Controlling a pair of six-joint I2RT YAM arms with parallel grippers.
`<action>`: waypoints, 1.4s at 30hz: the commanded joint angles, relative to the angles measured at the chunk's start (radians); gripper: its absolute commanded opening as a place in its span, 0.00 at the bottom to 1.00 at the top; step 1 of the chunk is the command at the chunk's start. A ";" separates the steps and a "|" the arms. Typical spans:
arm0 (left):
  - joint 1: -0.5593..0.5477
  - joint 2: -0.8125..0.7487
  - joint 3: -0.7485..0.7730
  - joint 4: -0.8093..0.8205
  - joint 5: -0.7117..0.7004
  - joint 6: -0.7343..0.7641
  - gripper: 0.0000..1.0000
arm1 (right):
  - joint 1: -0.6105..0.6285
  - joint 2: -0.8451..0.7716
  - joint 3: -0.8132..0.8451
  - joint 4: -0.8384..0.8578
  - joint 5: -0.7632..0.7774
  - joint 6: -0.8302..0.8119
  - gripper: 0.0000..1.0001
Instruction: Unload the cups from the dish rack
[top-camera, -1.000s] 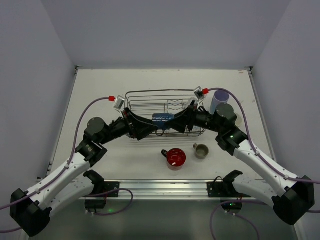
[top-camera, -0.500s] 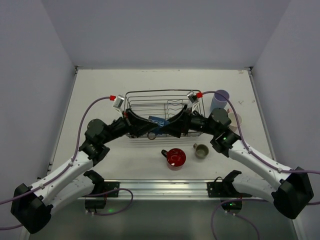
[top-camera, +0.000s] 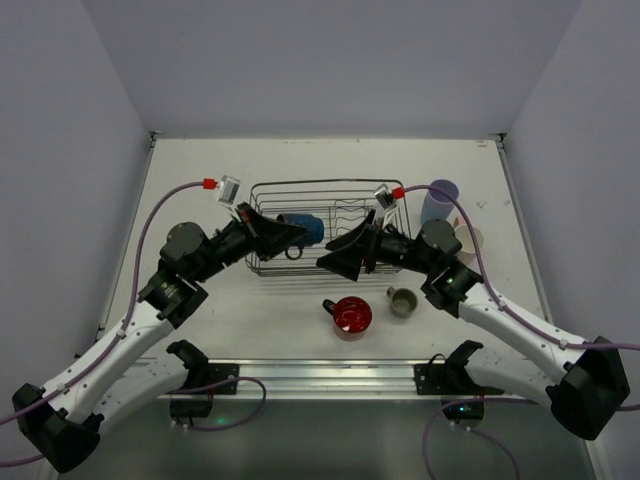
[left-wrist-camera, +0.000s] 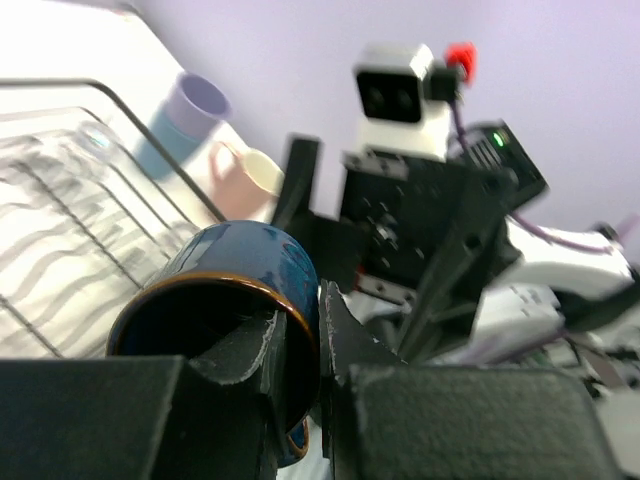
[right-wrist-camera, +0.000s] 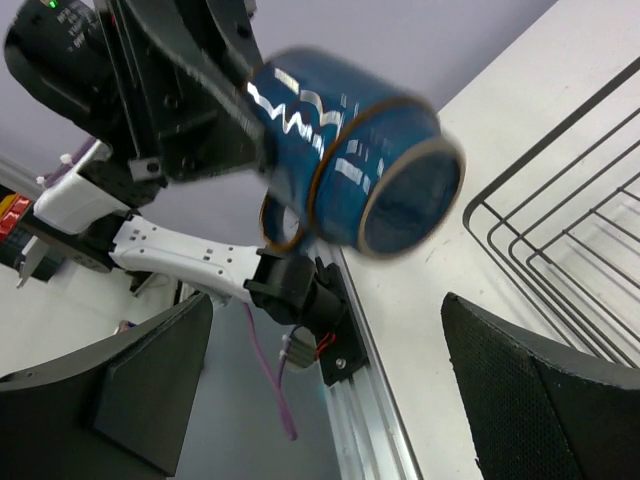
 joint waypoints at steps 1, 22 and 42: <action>0.004 -0.020 0.139 -0.147 -0.194 0.148 0.00 | 0.006 -0.064 -0.010 -0.032 0.046 -0.042 0.99; 0.359 0.620 0.859 -0.905 -0.669 0.515 0.00 | 0.006 -0.252 -0.073 -0.349 0.193 -0.253 0.99; 0.541 0.942 0.623 -0.703 -0.564 0.503 0.00 | 0.006 -0.297 -0.144 -0.353 0.191 -0.280 0.99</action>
